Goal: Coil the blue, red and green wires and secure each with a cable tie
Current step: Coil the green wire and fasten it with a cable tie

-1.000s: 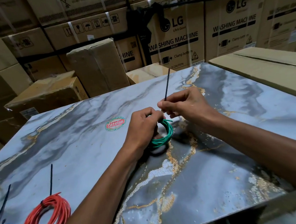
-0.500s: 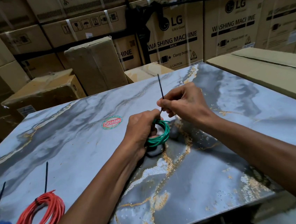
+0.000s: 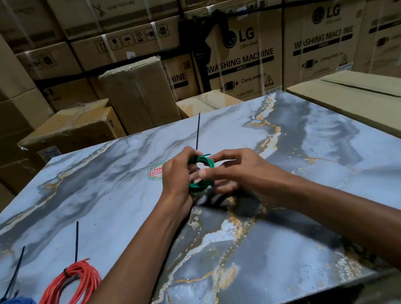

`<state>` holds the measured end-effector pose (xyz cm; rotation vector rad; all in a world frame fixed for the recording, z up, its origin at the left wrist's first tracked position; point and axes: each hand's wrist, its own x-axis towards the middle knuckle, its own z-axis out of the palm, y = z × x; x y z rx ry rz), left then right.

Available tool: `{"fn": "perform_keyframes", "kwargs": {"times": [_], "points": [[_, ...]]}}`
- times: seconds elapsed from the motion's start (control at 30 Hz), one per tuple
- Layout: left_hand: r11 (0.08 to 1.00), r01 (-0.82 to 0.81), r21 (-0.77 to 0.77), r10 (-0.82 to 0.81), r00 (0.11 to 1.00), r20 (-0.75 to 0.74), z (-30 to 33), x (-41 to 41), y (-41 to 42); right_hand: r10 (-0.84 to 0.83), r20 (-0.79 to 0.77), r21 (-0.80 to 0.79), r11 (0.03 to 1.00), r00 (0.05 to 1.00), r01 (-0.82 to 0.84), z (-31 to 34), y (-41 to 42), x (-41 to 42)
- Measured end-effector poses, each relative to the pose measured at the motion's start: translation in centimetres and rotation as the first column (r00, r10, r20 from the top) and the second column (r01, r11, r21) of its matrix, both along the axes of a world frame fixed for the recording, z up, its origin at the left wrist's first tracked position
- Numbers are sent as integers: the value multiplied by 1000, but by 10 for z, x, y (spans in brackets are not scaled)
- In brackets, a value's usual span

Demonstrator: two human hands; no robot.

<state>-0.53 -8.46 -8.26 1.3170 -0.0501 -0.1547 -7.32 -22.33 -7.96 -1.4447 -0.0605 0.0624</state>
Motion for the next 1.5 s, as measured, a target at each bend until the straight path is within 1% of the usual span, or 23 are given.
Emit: {"fn": "perform_keyframes", "kwargs": {"times": [0.13,0.17,0.23,0.3,0.33,0.4,0.43,0.47,0.53,0.63,0.7,0.83,0.93,0.97,1.03,1.07,1.1,1.2,1.3,1.5], "points": [[997,-32,-72,34,999,35,-2,5,1,6,-31,100,995,1000,-3,-3,0,-1],[998,-31,-58,34,998,55,-3,5,1,-8,-28,106,994,1000,10,-4,0,0],[999,-27,34,24,997,76,-6,5,0,-38,-24,105,994,999,40,-4,-1,1],[995,-21,102,15,998,58,-5,5,0,-58,-15,100,993,998,59,-1,-3,1],[996,-6,93,3,999,33,-4,5,0,-66,-3,94,993,998,66,0,-4,0],[998,18,52,-19,1000,8,-2,3,1,-90,32,67,994,995,88,5,-5,-3],[997,16,81,-17,1000,21,-2,2,3,-109,52,48,993,993,107,7,-6,-5],[990,1,144,-9,999,53,-2,1,5,-132,73,21,991,989,130,8,-5,-7],[971,-64,228,37,992,121,-1,-1,10,-168,118,-44,984,979,175,9,-4,-10],[956,-158,248,130,984,123,6,-3,23,-198,187,-137,965,962,225,6,-1,-13],[942,-160,296,122,982,143,11,-5,34,-184,255,-226,943,949,243,3,6,-20],[917,-112,382,26,974,223,22,-19,62,-100,400,-417,865,911,278,-3,29,-37],[864,-103,492,-34,965,262,23,-35,91,-8,459,-520,808,888,276,-8,52,-49],[839,-99,535,-64,959,277,23,-41,100,20,495,-561,770,869,302,-9,59,-54],[773,-95,627,-135,941,309,25,-52,115,79,576,-652,644,813,400,-12,74,-62],[750,-103,654,-154,934,323,26,-57,122,114,598,-689,579,793,436,-13,81,-67],[735,-119,668,-161,926,342,27,-62,128,142,598,-718,533,789,448,-15,89,-71],[701,-186,688,-140,911,389,27,-76,147,198,571,-774,452,796,443,-18,114,-82],[688,-225,690,-126,899,419,27,-91,161,223,590,-777,418,776,470,-21,137,-89],[678,-243,694,-130,889,439,27,-105,177,242,633,-747,442,736,497,-28,167,-96]]}}
